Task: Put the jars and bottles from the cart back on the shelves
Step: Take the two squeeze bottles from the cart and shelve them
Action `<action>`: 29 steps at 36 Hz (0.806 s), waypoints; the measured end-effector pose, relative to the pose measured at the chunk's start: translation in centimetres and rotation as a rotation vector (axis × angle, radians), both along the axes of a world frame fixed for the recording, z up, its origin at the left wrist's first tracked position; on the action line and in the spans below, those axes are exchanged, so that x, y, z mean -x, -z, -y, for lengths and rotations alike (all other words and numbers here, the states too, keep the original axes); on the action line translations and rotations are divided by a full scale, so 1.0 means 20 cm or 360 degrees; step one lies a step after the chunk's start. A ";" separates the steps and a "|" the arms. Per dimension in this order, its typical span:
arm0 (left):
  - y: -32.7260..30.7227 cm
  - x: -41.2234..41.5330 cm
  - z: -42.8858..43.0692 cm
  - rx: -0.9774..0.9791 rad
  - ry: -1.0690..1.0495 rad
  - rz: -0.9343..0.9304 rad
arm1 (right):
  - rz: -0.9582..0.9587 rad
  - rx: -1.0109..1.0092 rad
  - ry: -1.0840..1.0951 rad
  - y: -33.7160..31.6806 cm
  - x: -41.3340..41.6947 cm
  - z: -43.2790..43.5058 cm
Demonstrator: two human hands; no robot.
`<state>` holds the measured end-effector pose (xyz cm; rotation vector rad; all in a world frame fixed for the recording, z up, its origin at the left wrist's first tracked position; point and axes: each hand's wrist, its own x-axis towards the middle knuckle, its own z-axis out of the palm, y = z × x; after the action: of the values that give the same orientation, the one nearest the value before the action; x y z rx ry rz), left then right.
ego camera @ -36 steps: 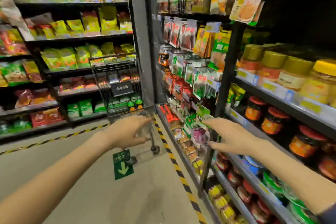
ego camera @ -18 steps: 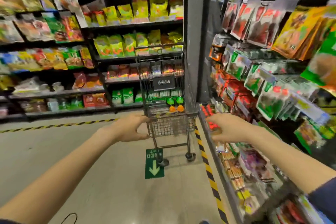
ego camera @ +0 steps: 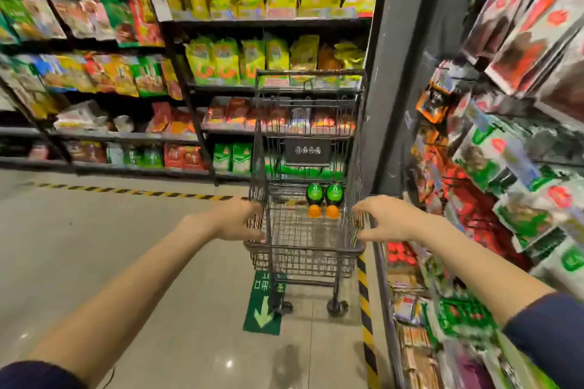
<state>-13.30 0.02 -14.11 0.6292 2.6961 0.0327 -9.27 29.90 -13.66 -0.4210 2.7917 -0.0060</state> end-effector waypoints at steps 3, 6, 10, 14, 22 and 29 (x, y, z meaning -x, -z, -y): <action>0.06 0.18 -0.03 -0.0036 -0.0024 0.0054 | 0.0014 0.0031 0.0001 0.04 0.19 -0.03; 0.13 0.38 -0.07 -0.0029 0.0002 0.0090 | 0.0050 0.0061 0.0010 0.09 0.38 -0.04; 0.24 0.70 -0.14 -0.0051 0.0051 0.0194 | 0.0084 0.0093 0.0064 0.19 0.66 -0.06; 0.39 1.06 -0.20 -0.0048 0.0126 0.0263 | 0.0122 0.0120 0.0137 0.30 0.93 -0.08; 0.69 1.65 -0.33 -0.0157 0.0122 0.0479 | 0.0325 0.0220 0.0393 0.54 1.40 -0.11; 1.04 1.96 -0.52 -0.0112 0.0071 0.0722 | 0.0469 0.0367 0.0650 0.78 1.71 -0.11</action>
<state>-52.49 10.47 -34.83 0.6170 2.2505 0.2311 -43.53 32.05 -29.26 0.1009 2.5385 -0.4468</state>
